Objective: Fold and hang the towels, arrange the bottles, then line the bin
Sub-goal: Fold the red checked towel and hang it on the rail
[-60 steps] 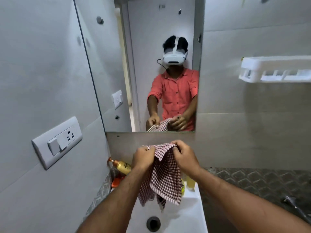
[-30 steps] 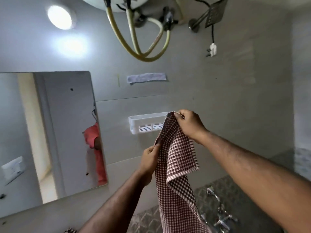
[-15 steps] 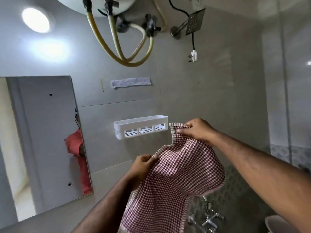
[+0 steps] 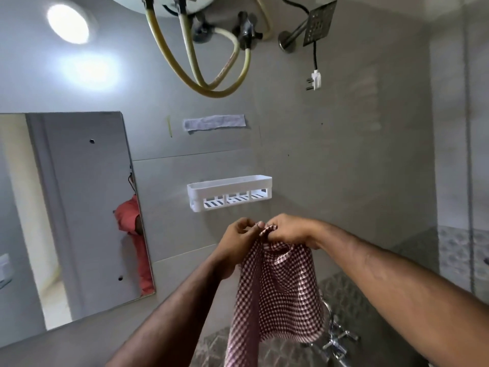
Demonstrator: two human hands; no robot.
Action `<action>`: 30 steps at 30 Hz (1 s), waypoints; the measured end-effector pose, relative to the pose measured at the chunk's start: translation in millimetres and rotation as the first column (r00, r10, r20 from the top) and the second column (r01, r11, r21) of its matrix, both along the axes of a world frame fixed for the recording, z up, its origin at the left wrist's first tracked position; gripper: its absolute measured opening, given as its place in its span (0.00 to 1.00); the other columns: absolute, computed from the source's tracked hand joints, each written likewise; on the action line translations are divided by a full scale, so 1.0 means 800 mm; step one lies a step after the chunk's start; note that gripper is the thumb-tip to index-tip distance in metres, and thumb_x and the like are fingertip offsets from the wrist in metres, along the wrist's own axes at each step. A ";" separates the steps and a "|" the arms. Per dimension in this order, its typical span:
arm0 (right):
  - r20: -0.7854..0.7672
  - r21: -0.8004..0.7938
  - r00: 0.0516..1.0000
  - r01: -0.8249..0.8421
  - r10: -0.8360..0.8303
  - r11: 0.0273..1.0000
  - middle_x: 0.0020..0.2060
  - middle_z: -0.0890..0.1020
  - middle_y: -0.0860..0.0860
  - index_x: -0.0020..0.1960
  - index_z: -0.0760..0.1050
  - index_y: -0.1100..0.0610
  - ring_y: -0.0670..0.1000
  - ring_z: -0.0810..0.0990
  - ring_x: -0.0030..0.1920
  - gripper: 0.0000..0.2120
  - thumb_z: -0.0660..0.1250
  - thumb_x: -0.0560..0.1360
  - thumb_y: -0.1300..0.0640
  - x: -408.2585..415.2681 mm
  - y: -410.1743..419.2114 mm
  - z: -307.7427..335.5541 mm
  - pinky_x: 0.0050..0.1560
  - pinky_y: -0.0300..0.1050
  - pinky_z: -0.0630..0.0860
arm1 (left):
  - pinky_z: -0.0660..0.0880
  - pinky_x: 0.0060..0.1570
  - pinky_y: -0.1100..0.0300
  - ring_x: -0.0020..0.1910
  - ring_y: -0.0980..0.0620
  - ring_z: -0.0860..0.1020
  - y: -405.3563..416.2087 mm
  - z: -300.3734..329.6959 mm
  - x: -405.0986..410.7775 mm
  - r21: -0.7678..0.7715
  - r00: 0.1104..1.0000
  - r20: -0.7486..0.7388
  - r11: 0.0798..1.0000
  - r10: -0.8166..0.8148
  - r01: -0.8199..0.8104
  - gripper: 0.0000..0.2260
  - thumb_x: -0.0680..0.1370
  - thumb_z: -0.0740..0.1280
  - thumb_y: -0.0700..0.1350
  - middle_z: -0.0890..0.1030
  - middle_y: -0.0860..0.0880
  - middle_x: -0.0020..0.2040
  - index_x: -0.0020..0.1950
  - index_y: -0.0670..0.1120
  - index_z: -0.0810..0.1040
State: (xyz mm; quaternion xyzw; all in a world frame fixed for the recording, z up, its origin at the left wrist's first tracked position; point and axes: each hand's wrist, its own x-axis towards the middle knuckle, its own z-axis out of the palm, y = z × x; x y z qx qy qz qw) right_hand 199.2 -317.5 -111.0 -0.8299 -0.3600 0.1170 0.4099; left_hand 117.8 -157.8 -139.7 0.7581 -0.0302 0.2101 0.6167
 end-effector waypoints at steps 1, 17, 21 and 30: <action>0.023 0.042 0.998 0.054 -0.055 0.998 0.42 0.84 0.57 0.47 0.82 0.62 0.52 0.81 0.43 0.05 0.67 0.77 0.63 0.003 0.004 0.000 0.43 0.46 0.75 | 0.78 0.35 0.60 0.37 0.54 0.82 0.000 -0.001 0.001 -0.025 1.000 -0.006 1.000 0.004 -0.004 0.13 0.80 0.72 0.51 0.85 0.46 0.41 0.52 0.40 0.80; 0.006 0.368 0.907 0.389 -0.421 0.845 0.29 0.78 0.49 0.35 0.76 0.54 0.50 0.75 0.33 0.11 0.67 0.75 0.54 0.031 -0.046 0.018 0.37 0.44 0.68 | 0.77 0.41 0.58 0.51 0.53 0.83 0.012 -0.030 0.007 0.308 0.976 -0.215 0.951 0.043 0.026 0.14 0.78 0.75 0.50 0.85 0.52 0.53 0.61 0.48 0.81; 0.094 0.303 0.913 0.353 -0.396 0.885 0.29 0.79 0.47 0.36 0.77 0.53 0.48 0.75 0.31 0.12 0.70 0.75 0.48 0.025 -0.045 0.028 0.36 0.43 0.69 | 0.77 0.45 0.58 0.58 0.52 0.84 -0.028 -0.015 0.016 0.167 0.995 -0.091 0.984 -0.051 0.066 0.15 0.78 0.75 0.51 0.86 0.51 0.57 0.62 0.48 0.80; 0.019 0.515 0.662 0.636 -0.749 0.575 0.39 0.85 0.50 0.44 0.81 0.57 0.53 0.83 0.41 0.10 0.69 0.75 0.50 0.044 -0.078 0.036 0.42 0.45 0.77 | 0.83 0.58 0.49 0.54 0.47 0.86 -0.027 -0.047 0.024 0.303 0.890 -0.444 0.917 -0.104 0.258 0.20 0.73 0.78 0.54 0.88 0.48 0.53 0.58 0.42 0.85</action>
